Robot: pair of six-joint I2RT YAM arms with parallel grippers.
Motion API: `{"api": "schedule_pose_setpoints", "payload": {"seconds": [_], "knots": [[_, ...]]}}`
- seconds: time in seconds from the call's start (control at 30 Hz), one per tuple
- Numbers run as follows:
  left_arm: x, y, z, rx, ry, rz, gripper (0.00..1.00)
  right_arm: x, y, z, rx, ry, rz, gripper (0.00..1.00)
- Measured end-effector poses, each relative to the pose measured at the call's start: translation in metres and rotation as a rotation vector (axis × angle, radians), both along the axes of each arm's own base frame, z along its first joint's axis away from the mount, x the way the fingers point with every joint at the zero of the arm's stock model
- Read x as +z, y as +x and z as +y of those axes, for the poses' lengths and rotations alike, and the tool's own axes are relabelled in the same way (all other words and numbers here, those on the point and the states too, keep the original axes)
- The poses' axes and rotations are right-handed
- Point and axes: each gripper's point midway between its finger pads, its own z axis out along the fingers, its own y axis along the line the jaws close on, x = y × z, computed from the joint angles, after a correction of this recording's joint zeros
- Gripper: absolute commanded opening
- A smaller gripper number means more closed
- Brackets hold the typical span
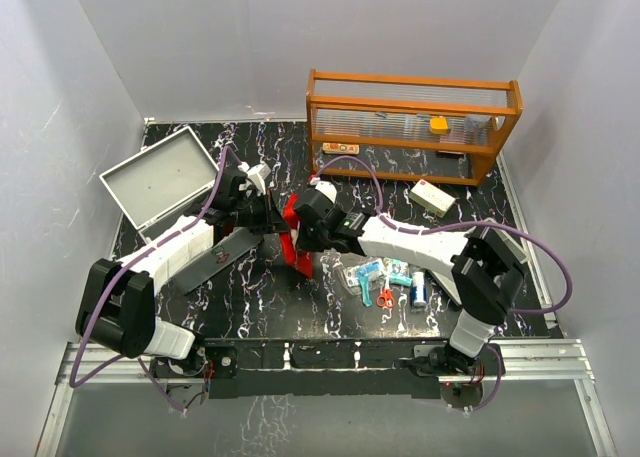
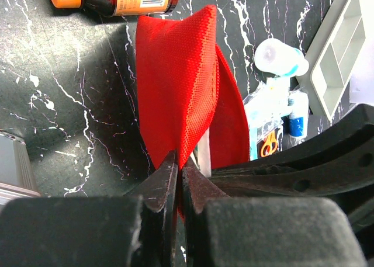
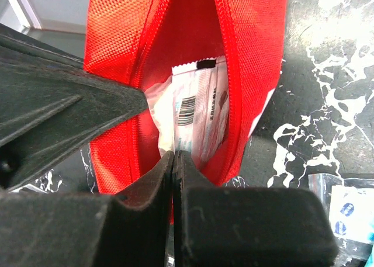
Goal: Organize the medicine kit
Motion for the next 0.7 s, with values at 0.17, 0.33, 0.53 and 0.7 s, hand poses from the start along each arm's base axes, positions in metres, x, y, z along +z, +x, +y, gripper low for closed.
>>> {"api": "schedule_pose_setpoints", "payload": {"seconds": [0.17,0.33,0.53,0.7], "knots": [[0.0,-0.001,0.0,-0.003,-0.002,0.001,0.0,-0.009,-0.003,0.002,0.014,-0.008,0.024,0.03],[0.001,-0.001,-0.001,-0.011,-0.006,-0.002,0.0,-0.008,-0.005,0.004,0.025,0.0,0.032,0.19],[0.001,-0.001,-0.001,-0.013,-0.005,-0.005,0.0,-0.003,-0.001,0.001,0.007,-0.004,0.007,0.34],[0.001,-0.001,-0.001,-0.013,-0.005,-0.005,0.0,0.02,0.005,-0.006,-0.011,0.009,-0.059,0.35]]}}
